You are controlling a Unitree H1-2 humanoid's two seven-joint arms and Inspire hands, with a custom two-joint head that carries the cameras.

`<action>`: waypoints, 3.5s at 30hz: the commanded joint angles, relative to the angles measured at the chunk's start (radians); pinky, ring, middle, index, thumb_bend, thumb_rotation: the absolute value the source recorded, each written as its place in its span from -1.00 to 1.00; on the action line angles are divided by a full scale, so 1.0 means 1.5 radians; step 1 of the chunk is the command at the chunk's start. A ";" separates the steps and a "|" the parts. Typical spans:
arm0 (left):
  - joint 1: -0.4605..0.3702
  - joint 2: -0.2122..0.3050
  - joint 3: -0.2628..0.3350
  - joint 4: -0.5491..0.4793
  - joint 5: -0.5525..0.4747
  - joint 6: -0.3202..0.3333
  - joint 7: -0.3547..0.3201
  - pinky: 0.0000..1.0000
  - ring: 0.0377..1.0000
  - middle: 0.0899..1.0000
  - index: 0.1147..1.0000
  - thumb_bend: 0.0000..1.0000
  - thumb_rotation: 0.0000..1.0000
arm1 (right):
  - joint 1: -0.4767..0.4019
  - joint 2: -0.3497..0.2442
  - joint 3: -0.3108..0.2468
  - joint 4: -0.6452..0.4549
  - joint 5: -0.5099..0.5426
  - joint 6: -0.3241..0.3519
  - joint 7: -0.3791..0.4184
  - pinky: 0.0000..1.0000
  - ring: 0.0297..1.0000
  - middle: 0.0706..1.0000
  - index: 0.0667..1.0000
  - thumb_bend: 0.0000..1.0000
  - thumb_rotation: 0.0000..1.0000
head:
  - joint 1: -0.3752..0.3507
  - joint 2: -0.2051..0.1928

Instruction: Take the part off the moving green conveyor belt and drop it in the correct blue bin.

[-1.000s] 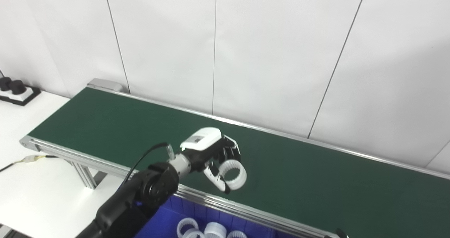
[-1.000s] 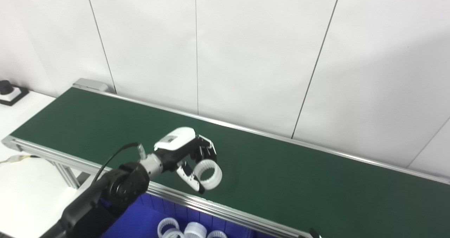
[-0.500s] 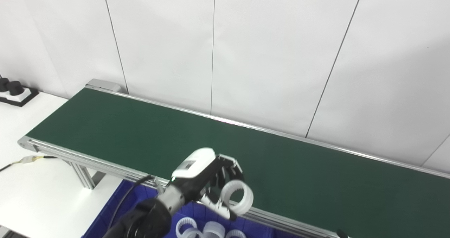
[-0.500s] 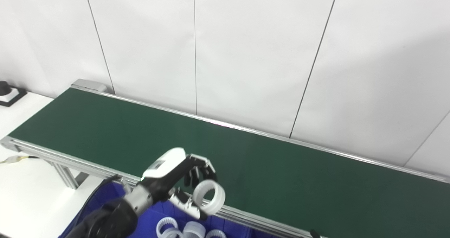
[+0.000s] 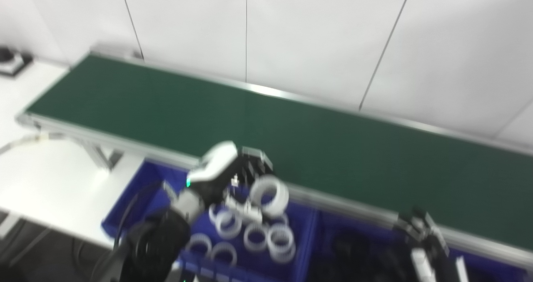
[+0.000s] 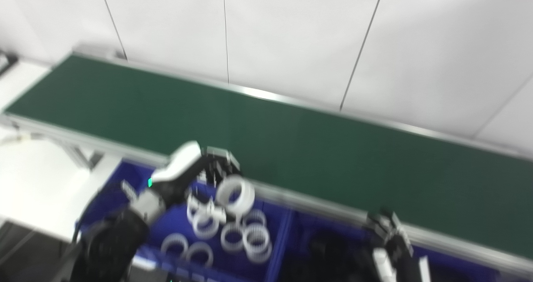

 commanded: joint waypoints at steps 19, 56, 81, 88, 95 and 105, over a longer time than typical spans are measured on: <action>0.027 -0.034 0.041 0.158 -0.071 -0.059 0.109 -0.26 -0.18 -0.07 -0.16 0.00 -1.00 | -0.010 -0.016 -0.017 -0.055 0.029 0.051 0.013 0.35 0.49 0.56 0.74 0.17 0.42 | 0.000 0.029; 0.024 -0.006 0.051 0.261 -0.232 -0.115 0.108 0.79 0.87 0.92 0.91 0.98 0.12 | -0.004 0.005 -0.006 -0.042 0.007 0.033 0.007 0.34 0.48 0.56 0.74 0.14 0.40 | -0.032 -0.011; 0.009 -0.074 0.031 0.165 -0.316 -0.205 0.114 0.58 0.73 0.78 0.83 0.99 0.49 | 0.003 0.017 0.004 -0.021 -0.027 0.001 0.001 0.29 0.46 0.56 0.76 0.11 0.47 | -0.107 -0.057; -0.010 -0.107 -0.027 0.170 -0.369 -0.226 0.079 0.51 0.64 0.67 0.66 1.00 0.59 | 0.012 0.028 0.015 -0.013 -0.042 -0.013 -0.002 0.29 0.47 0.57 0.76 0.10 0.46 | -0.163 -0.079; -0.004 -0.120 -0.063 0.220 -0.395 -0.256 0.064 0.42 0.54 0.62 0.69 1.00 0.49 | 0.016 0.037 0.030 -0.004 -0.061 -0.031 -0.010 0.27 0.46 0.56 0.75 0.06 0.43 | -0.206 -0.092; 0.011 -0.107 -0.040 0.355 -0.478 -0.313 0.034 0.47 0.56 0.61 0.71 1.00 0.35 | 0.013 0.061 0.051 0.008 -0.104 -0.021 -0.033 0.30 0.46 0.56 0.73 0.17 0.49 | -0.302 -0.110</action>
